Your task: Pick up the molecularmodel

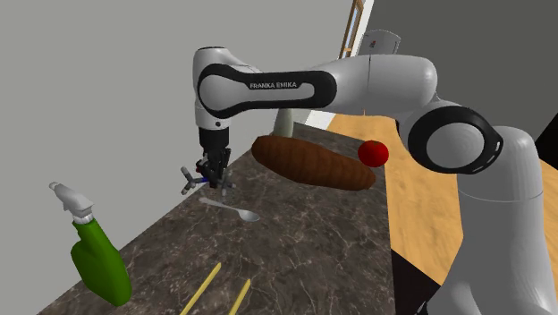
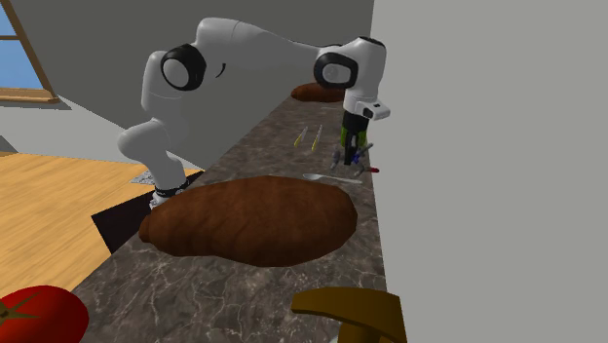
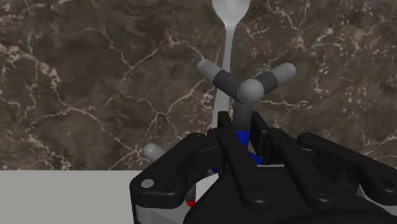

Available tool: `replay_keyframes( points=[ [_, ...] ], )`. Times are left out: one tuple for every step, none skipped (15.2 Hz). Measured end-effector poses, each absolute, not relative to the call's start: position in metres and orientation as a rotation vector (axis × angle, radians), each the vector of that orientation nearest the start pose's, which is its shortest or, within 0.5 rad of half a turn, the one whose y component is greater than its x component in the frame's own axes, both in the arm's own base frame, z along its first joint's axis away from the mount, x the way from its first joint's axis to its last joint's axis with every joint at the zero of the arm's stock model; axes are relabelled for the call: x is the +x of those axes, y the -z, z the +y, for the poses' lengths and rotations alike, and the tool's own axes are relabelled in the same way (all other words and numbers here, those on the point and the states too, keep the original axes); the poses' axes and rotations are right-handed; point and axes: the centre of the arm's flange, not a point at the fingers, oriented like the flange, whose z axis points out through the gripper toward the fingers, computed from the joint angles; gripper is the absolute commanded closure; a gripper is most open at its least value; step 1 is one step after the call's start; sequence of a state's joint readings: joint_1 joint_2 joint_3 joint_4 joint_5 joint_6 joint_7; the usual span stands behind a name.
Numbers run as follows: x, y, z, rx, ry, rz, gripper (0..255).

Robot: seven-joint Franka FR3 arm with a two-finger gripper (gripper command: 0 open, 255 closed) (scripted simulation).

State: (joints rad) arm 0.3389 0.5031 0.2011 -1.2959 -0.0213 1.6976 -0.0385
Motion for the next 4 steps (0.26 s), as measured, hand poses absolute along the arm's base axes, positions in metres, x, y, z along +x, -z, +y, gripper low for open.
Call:
replay_keyframes(
  points=[
    [0.610,-0.458,0.329,-2.965,-0.166,-0.856,255],
    [0.610,-0.464,0.329,-2.965,-0.166,-0.856,255],
    [0.609,-0.469,0.329,-2.965,-0.166,-0.856,255],
    [0.609,-0.472,0.330,-2.965,-0.166,-0.856,255]
  ],
)
